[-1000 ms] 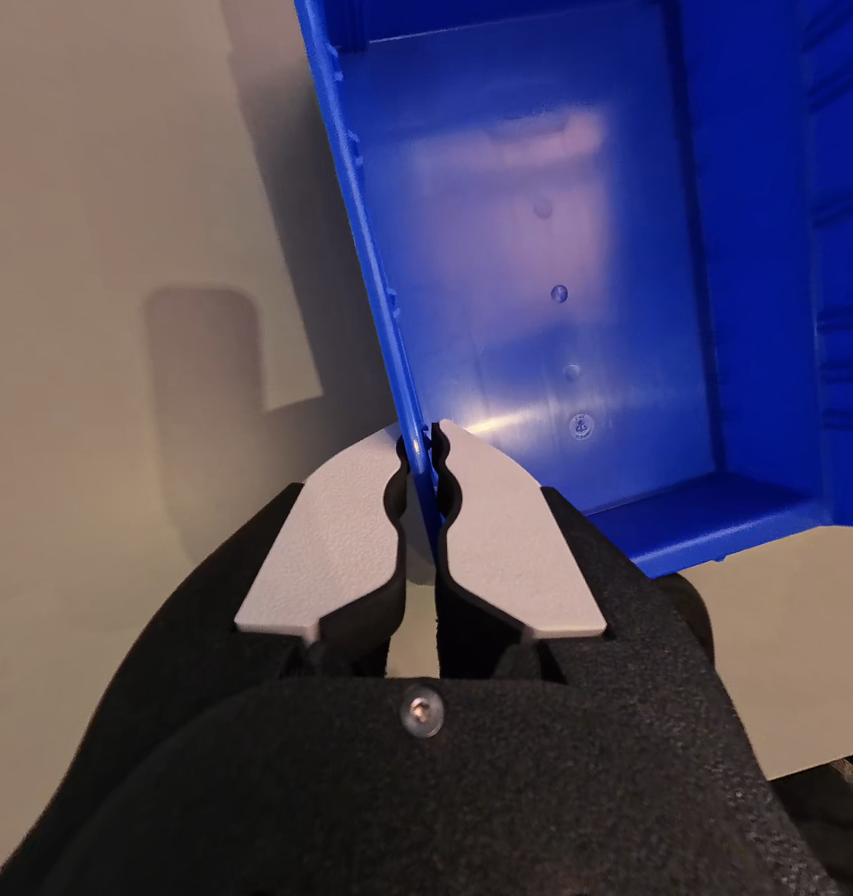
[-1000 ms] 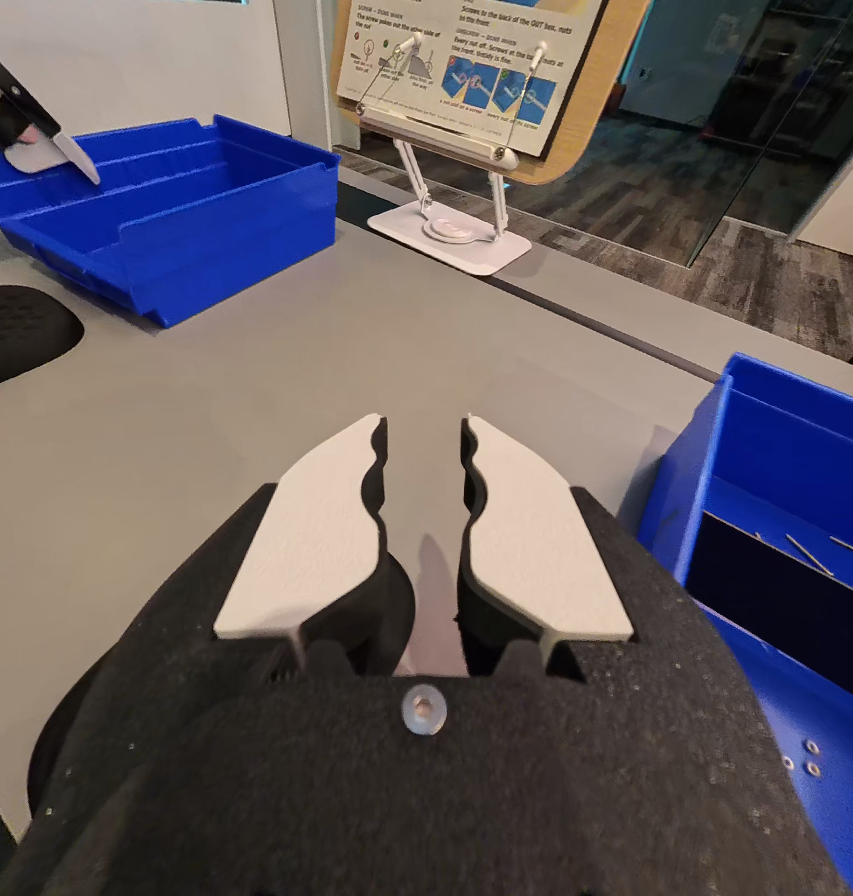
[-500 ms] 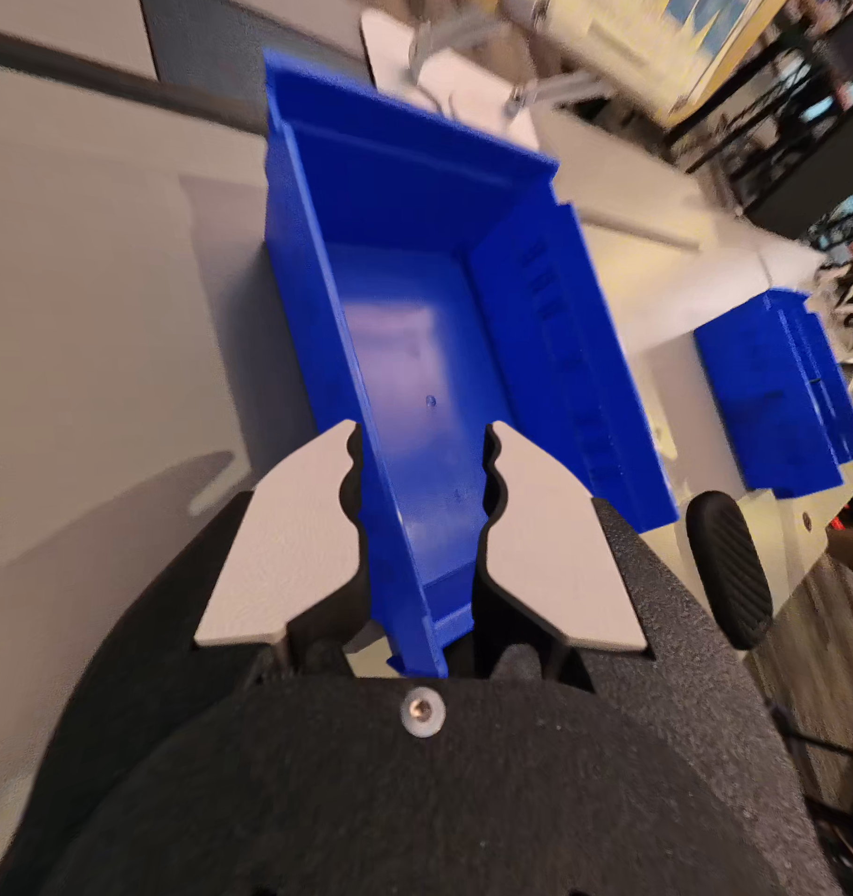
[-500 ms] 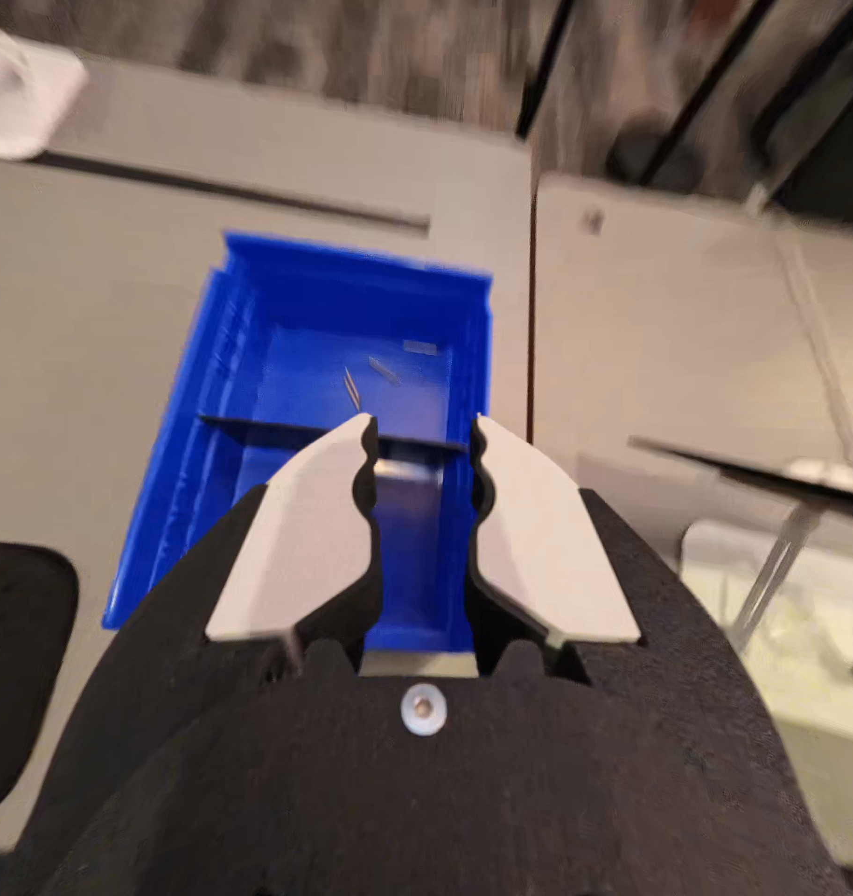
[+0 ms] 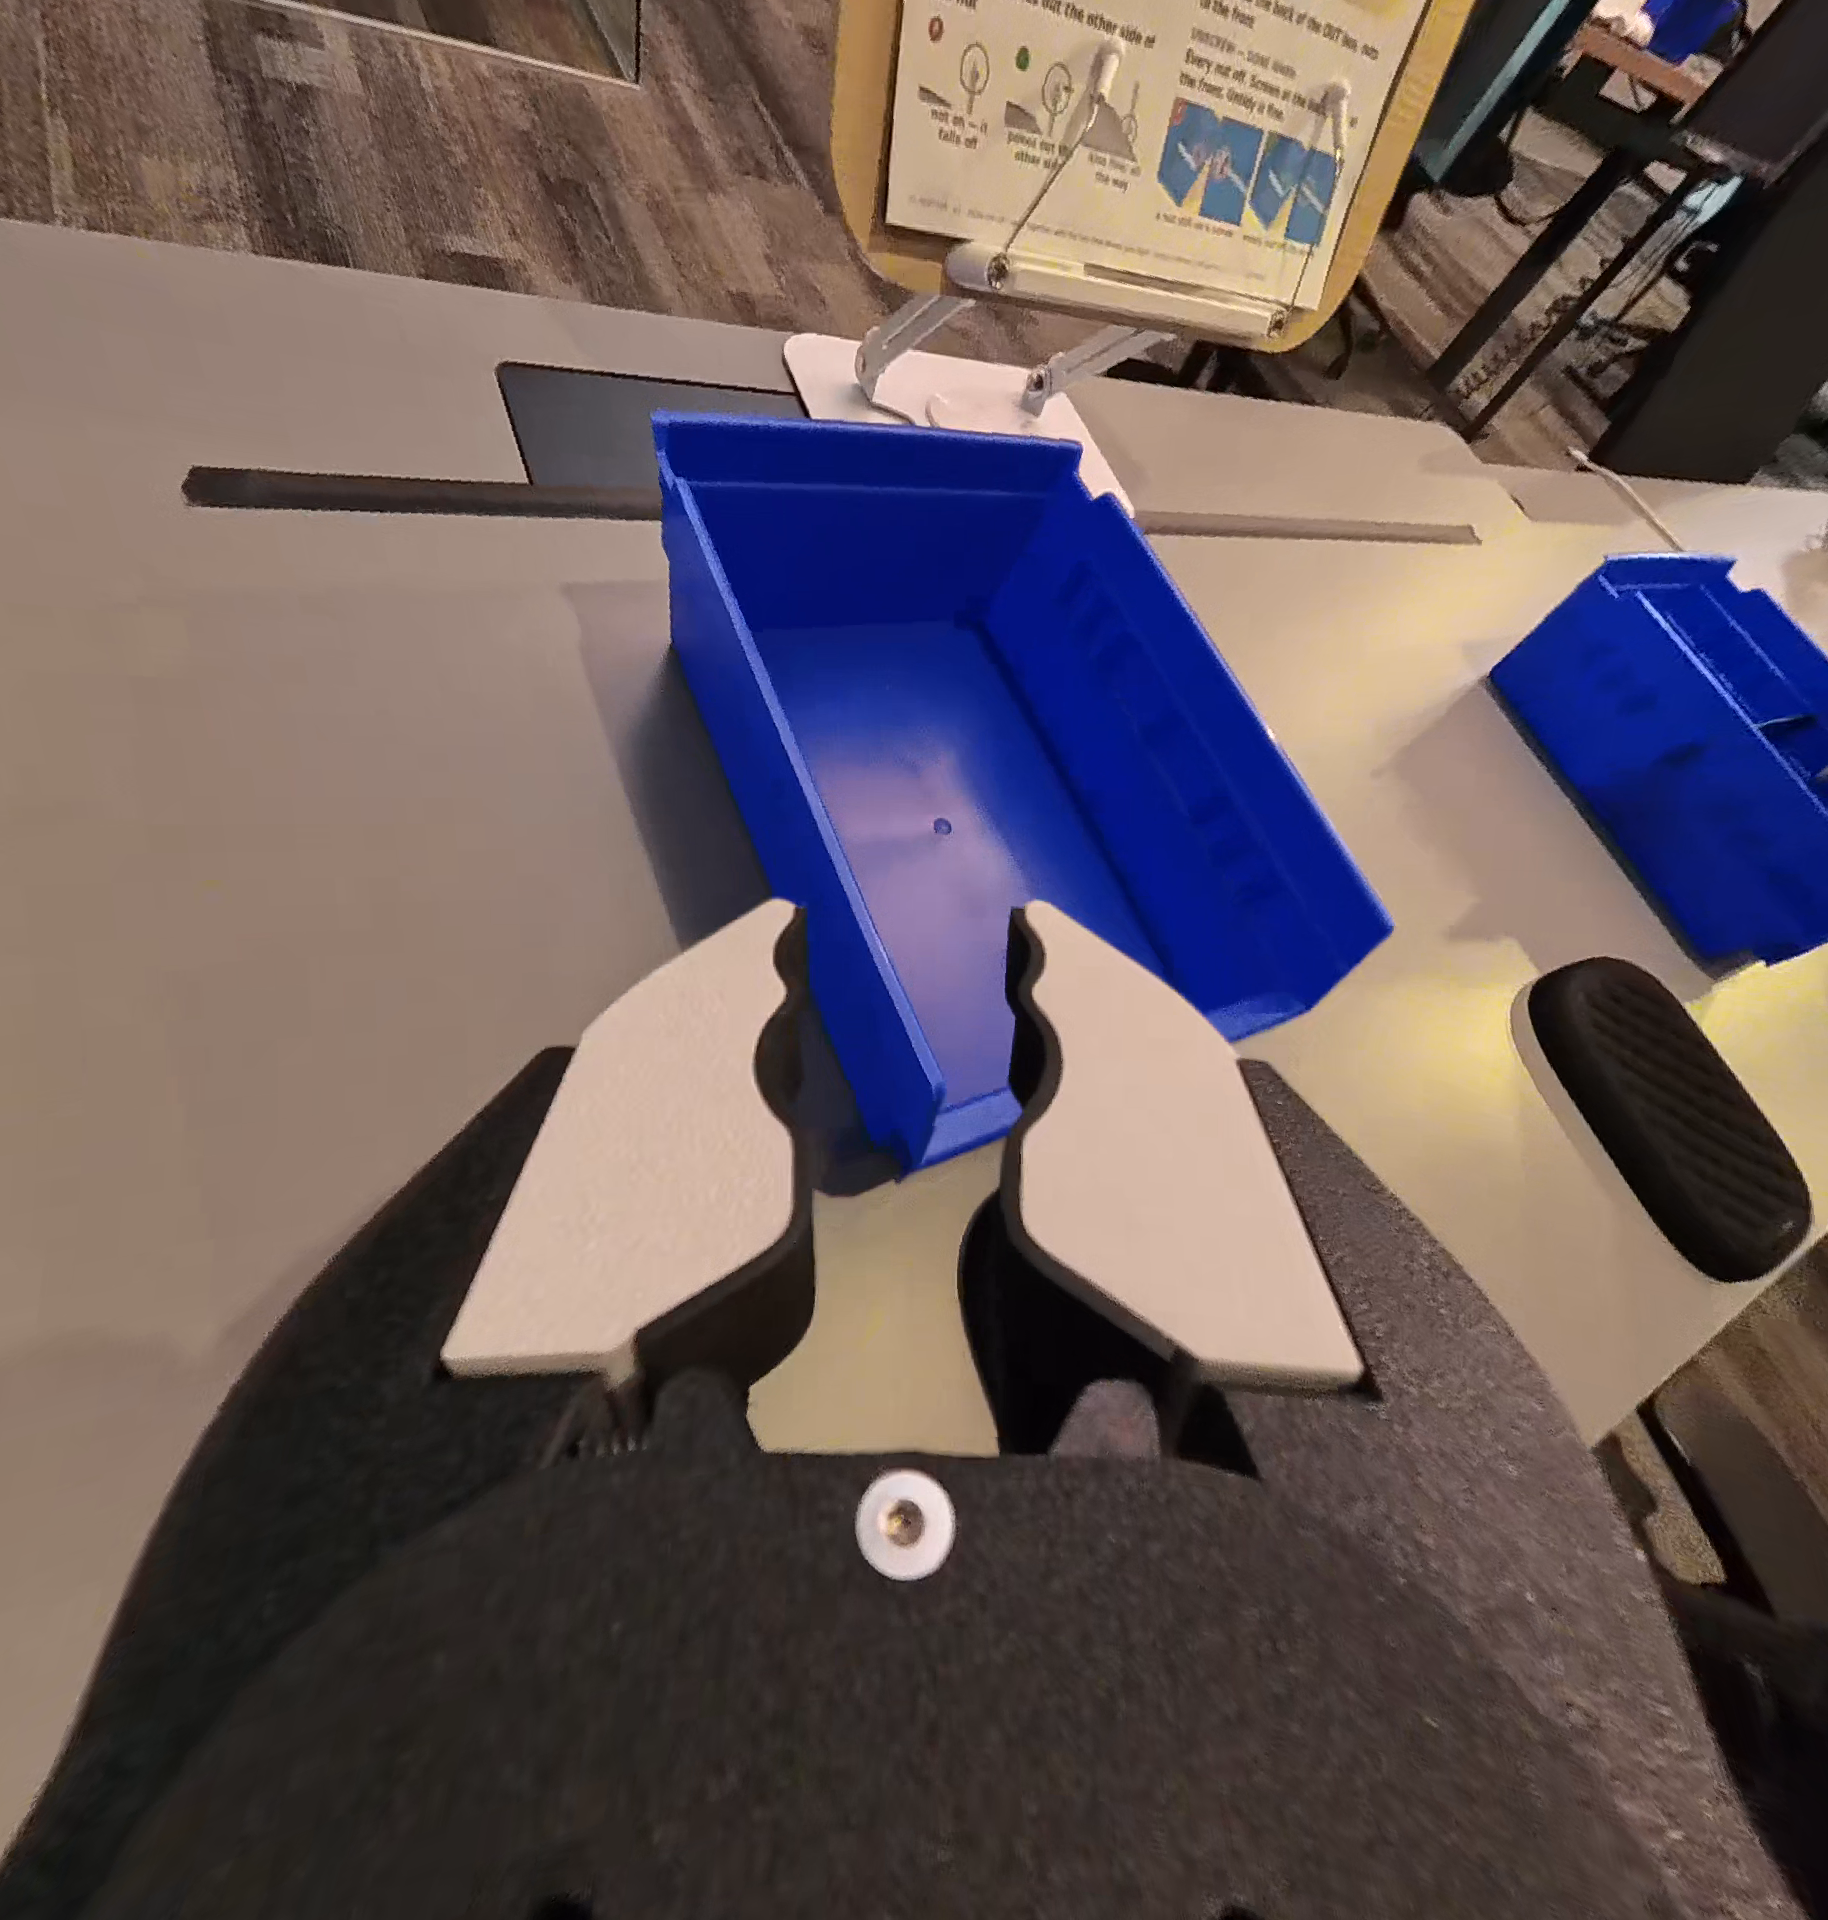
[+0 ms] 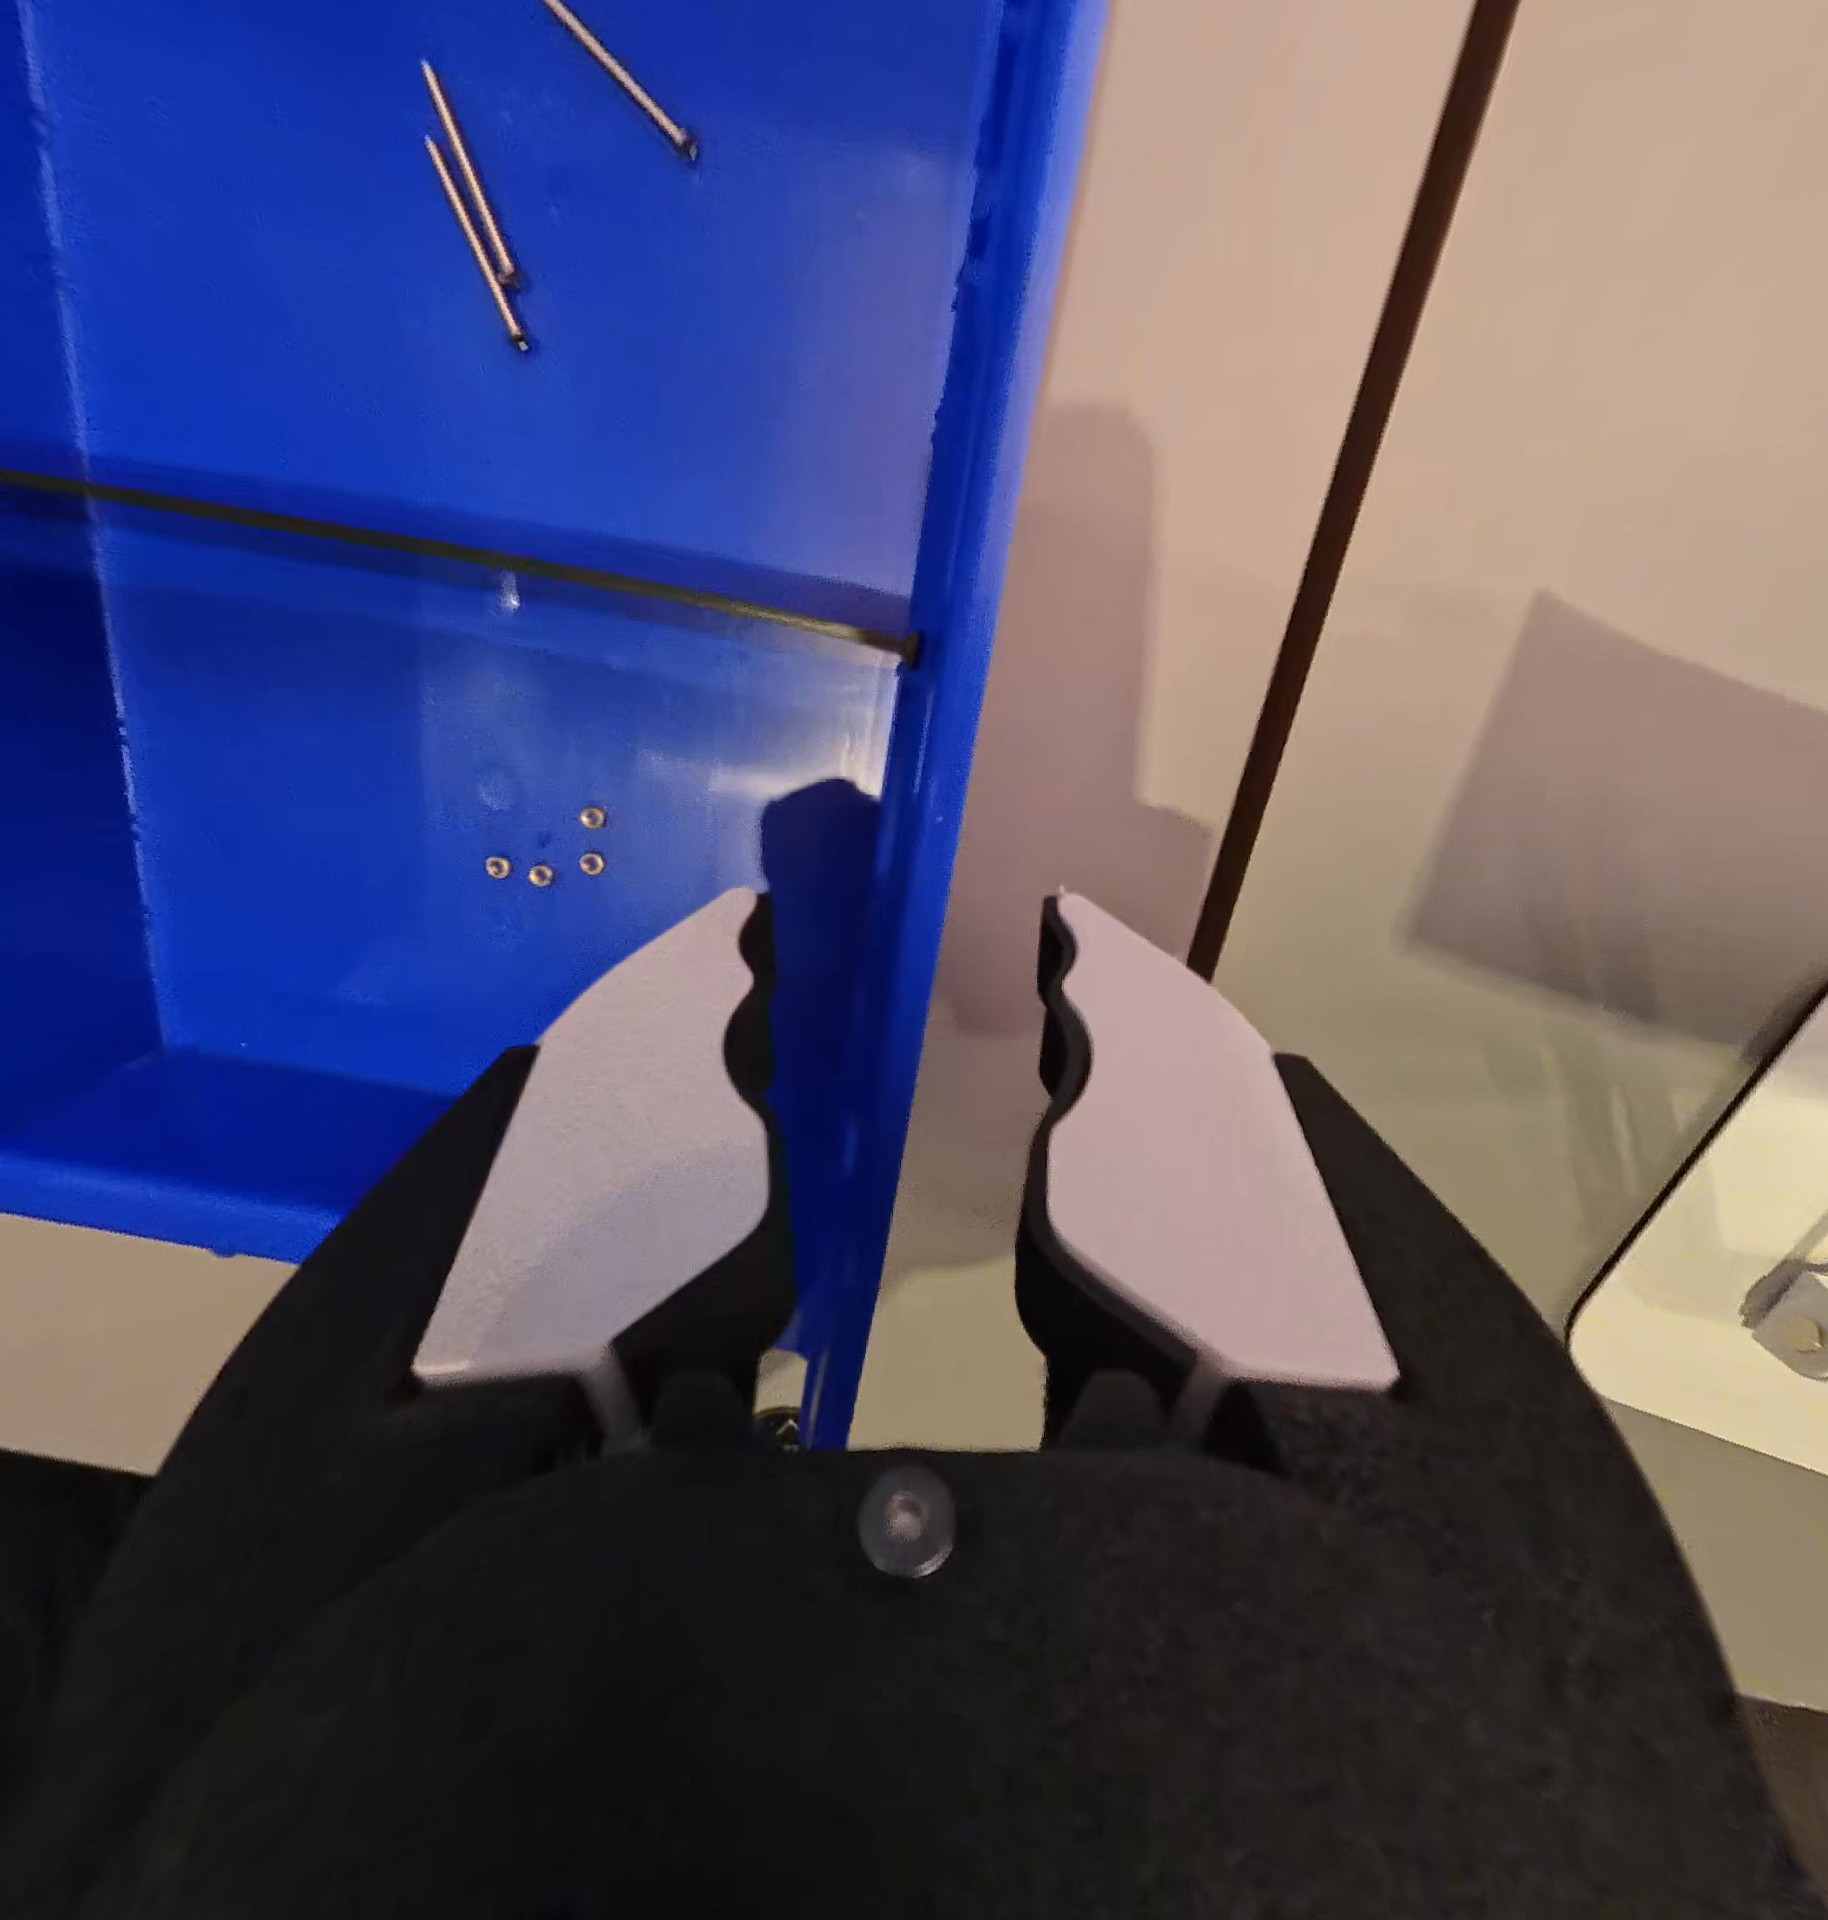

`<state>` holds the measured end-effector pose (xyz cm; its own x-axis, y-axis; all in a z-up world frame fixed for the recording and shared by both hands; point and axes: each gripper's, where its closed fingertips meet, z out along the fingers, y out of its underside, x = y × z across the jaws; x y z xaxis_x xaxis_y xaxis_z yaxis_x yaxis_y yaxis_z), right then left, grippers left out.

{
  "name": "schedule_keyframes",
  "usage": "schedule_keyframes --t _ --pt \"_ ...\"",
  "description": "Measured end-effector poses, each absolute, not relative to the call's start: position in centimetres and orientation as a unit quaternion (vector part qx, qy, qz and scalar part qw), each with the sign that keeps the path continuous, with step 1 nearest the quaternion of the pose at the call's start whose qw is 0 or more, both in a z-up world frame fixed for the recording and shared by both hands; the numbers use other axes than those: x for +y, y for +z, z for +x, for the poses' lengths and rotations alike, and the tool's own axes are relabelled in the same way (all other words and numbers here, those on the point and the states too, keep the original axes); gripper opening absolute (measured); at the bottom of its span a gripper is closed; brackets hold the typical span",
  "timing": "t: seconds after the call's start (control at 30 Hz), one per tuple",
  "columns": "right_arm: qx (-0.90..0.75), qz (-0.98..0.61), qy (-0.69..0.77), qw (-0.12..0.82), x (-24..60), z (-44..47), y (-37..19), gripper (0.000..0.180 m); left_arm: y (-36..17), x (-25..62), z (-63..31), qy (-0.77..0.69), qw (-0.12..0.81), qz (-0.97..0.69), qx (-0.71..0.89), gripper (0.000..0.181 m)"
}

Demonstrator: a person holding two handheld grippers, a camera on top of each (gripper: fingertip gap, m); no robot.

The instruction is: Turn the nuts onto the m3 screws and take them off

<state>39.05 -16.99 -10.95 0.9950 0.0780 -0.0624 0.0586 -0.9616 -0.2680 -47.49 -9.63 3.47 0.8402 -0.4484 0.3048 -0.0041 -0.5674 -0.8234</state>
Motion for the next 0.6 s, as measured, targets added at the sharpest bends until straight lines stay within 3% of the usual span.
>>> schedule_keyframes --t 0.6 --pt "-0.035 -0.993 0.083 0.078 -16.2 38.2 -13.7 0.006 3.6 -10.1 -45.3 -0.229 0.442 -0.852 0.165 0.031"
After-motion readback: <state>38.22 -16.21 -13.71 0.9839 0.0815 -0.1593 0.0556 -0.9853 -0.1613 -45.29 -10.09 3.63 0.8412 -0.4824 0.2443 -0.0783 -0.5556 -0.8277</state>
